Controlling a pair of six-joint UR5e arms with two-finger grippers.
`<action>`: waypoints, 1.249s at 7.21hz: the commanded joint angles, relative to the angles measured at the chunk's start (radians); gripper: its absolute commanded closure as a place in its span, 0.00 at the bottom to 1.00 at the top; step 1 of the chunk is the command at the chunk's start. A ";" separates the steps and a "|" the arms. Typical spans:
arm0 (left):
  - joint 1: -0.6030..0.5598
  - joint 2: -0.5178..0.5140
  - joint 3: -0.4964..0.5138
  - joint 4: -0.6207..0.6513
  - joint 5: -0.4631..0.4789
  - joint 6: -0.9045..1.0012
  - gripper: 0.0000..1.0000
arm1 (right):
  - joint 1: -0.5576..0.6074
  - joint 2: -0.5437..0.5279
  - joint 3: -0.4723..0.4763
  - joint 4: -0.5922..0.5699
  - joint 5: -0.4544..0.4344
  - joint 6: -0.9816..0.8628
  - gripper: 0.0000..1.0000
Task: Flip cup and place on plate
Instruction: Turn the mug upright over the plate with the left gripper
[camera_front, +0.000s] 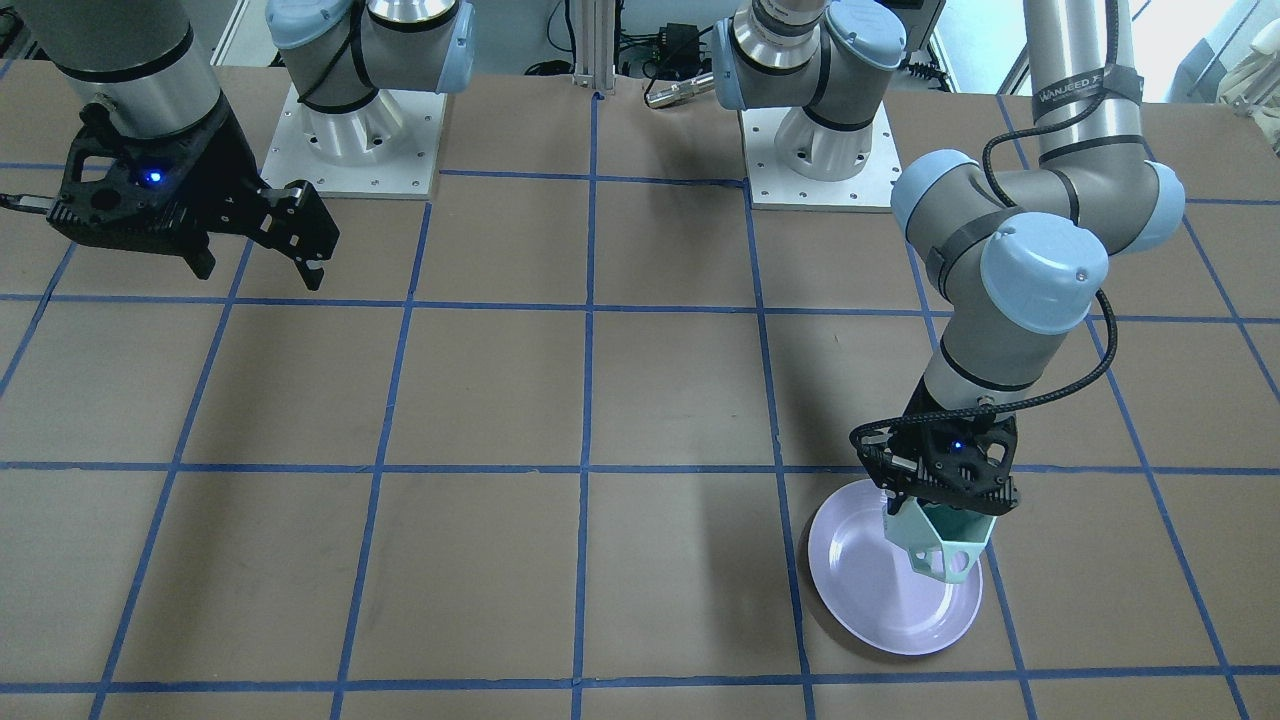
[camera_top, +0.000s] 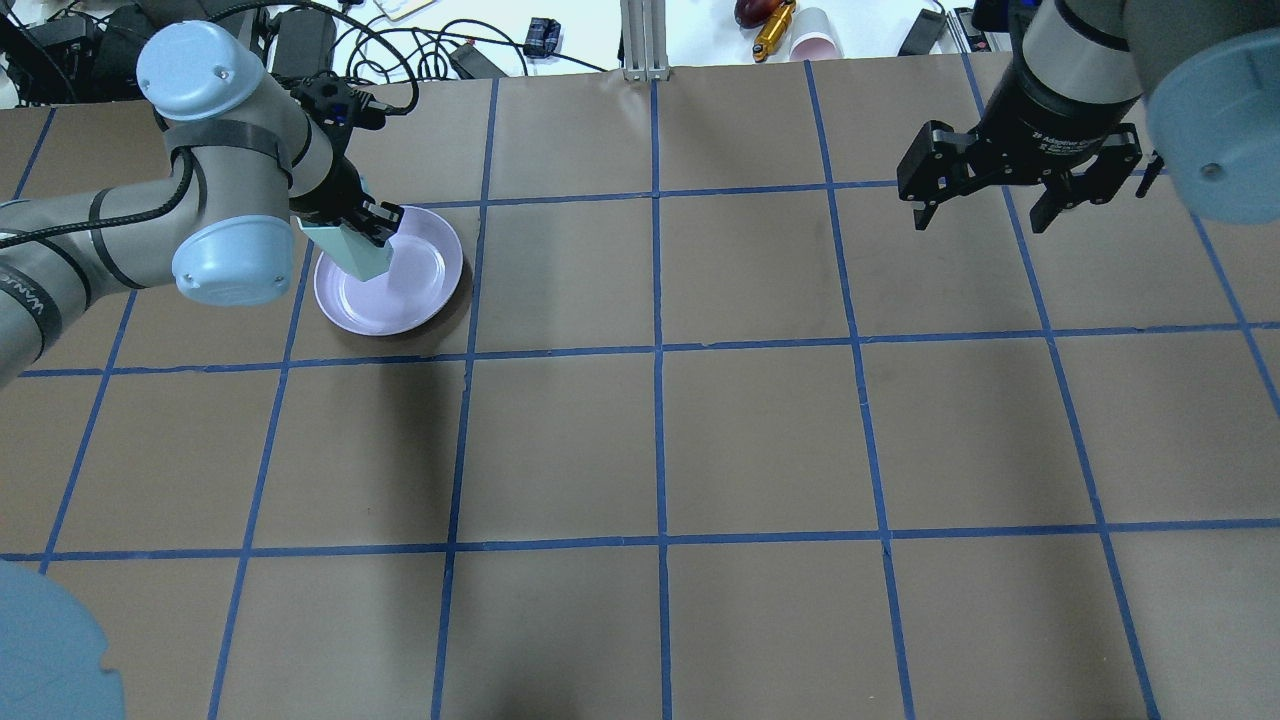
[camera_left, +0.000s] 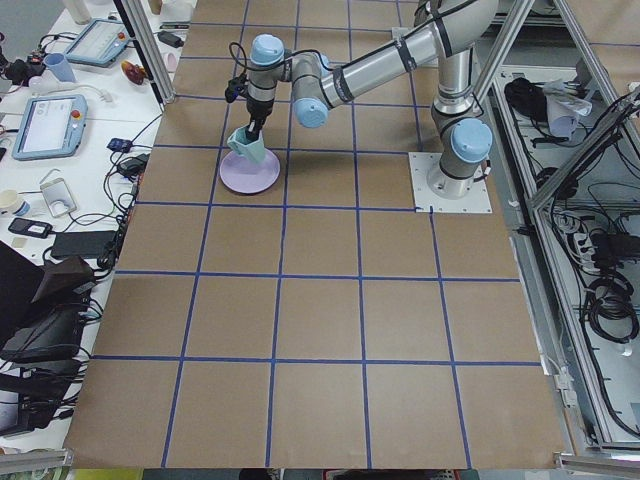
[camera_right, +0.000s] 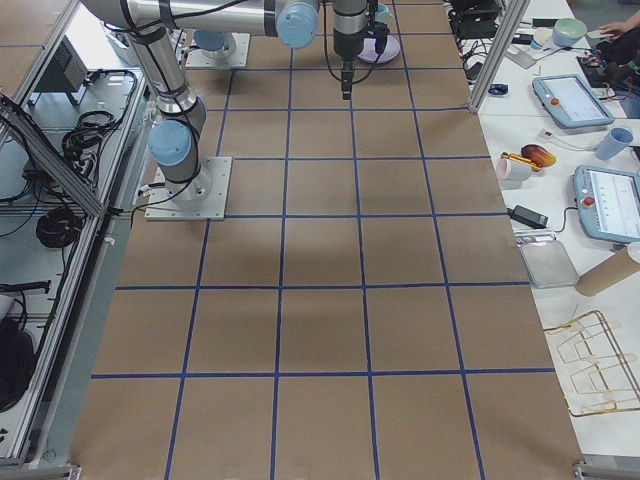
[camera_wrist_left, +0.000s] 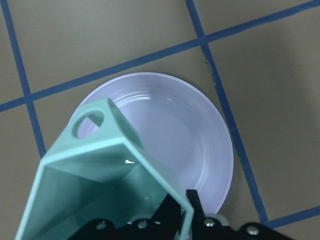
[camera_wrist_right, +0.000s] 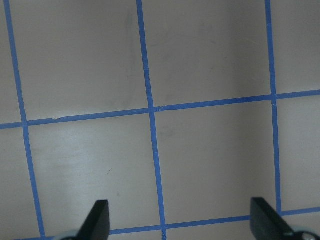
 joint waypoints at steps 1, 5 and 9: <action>-0.002 -0.011 -0.006 0.060 0.006 0.004 1.00 | 0.000 -0.001 0.000 0.000 0.000 0.000 0.00; 0.000 -0.075 -0.006 0.132 0.010 0.005 1.00 | 0.000 0.001 0.000 0.000 0.000 0.000 0.00; 0.000 -0.126 -0.014 0.174 0.012 0.004 1.00 | 0.000 -0.001 0.000 0.000 0.001 0.000 0.00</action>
